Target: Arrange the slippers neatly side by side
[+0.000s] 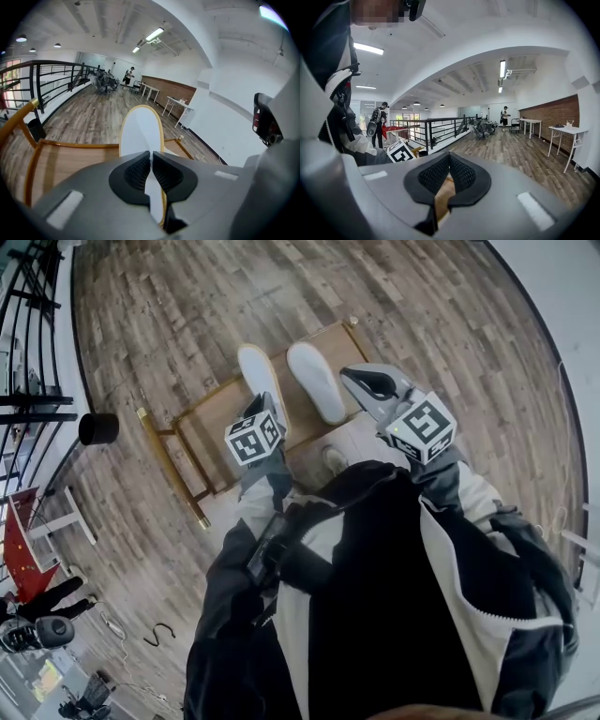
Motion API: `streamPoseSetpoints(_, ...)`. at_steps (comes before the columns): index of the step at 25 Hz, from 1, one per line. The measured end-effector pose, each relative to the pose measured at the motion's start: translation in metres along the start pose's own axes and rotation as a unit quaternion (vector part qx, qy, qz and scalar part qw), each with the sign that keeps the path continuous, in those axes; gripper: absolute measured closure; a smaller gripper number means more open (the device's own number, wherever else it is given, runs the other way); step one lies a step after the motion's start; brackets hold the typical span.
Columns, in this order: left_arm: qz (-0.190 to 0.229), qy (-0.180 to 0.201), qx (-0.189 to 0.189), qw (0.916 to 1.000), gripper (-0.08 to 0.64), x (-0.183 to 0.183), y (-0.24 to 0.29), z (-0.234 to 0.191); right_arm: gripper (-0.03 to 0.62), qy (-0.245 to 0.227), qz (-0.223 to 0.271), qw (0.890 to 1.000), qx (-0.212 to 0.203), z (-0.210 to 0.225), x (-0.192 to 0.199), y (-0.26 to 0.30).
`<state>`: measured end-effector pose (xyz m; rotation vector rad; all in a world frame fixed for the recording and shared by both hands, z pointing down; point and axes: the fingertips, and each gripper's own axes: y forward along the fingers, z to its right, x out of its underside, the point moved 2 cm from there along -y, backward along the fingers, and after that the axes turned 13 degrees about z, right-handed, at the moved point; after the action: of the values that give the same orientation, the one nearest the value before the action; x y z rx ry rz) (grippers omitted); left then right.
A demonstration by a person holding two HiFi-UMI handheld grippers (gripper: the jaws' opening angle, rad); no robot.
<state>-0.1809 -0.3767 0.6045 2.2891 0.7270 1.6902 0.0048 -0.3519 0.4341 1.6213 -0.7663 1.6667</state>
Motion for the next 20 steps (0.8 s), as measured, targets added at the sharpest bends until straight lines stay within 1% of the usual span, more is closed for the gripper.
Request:
streamPoseSetpoints(5,-0.026,-0.032,-0.011,0.9991,0.537,0.028,0.013,-0.003,0.588,-0.002,-0.002,1.000,0.002,0.003,0.004,-0.007)
streamPoseSetpoints(9,-0.047,-0.063,-0.015,0.9968,0.537,0.053,0.023,-0.002,0.588,-0.005,-0.007,1.000,0.004,0.005,0.002,-0.012)
streamPoseSetpoints(13,-0.062,-0.086,-0.029,0.9939,0.537,0.068,0.037,-0.006,0.588,-0.016,-0.012,1.000,-0.002,0.008,0.002,-0.014)
streamPoseSetpoints(16,-0.075,-0.091,-0.035,0.9924,0.537,0.079,0.045,-0.009,0.589,-0.018,-0.023,1.000,-0.004,0.005,0.004,-0.017)
streamPoseSetpoints(20,-0.086,-0.097,-0.034,0.9909,0.537,0.089,0.056,-0.007,0.589,-0.026,-0.033,0.999,-0.003,0.006,0.009,-0.024)
